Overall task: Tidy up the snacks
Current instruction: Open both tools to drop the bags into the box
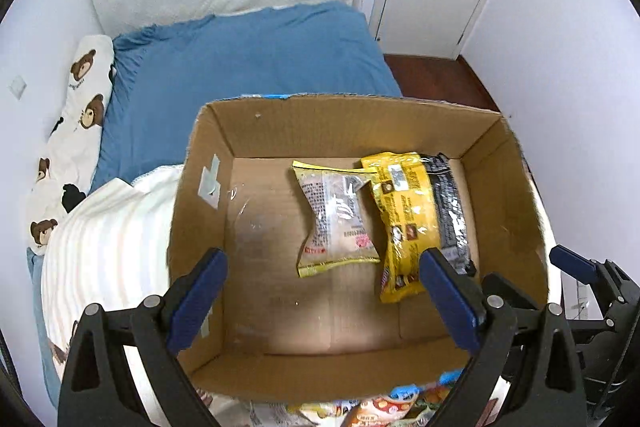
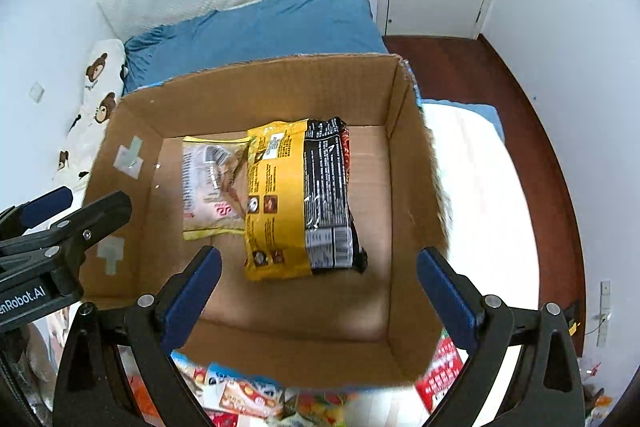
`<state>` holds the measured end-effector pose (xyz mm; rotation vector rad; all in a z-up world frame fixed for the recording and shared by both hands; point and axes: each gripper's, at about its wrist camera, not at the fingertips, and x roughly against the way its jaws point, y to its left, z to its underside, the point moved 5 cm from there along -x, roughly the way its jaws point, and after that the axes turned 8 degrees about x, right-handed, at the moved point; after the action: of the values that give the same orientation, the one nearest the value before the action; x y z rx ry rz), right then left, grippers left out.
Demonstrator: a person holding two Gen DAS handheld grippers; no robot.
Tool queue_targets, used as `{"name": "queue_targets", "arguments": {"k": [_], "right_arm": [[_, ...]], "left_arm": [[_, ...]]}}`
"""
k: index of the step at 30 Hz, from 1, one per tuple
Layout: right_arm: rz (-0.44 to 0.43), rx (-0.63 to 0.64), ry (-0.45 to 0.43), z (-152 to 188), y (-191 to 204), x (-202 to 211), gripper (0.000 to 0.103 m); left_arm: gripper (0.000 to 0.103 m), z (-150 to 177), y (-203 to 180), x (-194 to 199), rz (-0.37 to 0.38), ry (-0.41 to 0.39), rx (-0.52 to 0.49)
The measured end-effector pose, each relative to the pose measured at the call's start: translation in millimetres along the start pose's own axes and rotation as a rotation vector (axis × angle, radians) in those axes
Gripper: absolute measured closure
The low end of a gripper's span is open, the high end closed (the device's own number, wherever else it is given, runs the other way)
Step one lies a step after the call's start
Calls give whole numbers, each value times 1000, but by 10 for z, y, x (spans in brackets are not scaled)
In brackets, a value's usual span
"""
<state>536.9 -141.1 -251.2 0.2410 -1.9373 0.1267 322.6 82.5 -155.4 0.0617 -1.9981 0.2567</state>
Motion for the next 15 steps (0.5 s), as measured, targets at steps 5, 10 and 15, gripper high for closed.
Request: {"name": "queue_targets", "arguments": {"k": [5,10,15], "right_arm": [[13,16,-54,172,22,383,3],[5,14,-107,345,72,729,3],[-11,22,-147,508,159,1015,3]], "left_arm": [[5,120,-23,257,0,-50,-10],[5,271,-18,488,9,-90,-5],[5,423,-23,758,8,-138,-1]]}}
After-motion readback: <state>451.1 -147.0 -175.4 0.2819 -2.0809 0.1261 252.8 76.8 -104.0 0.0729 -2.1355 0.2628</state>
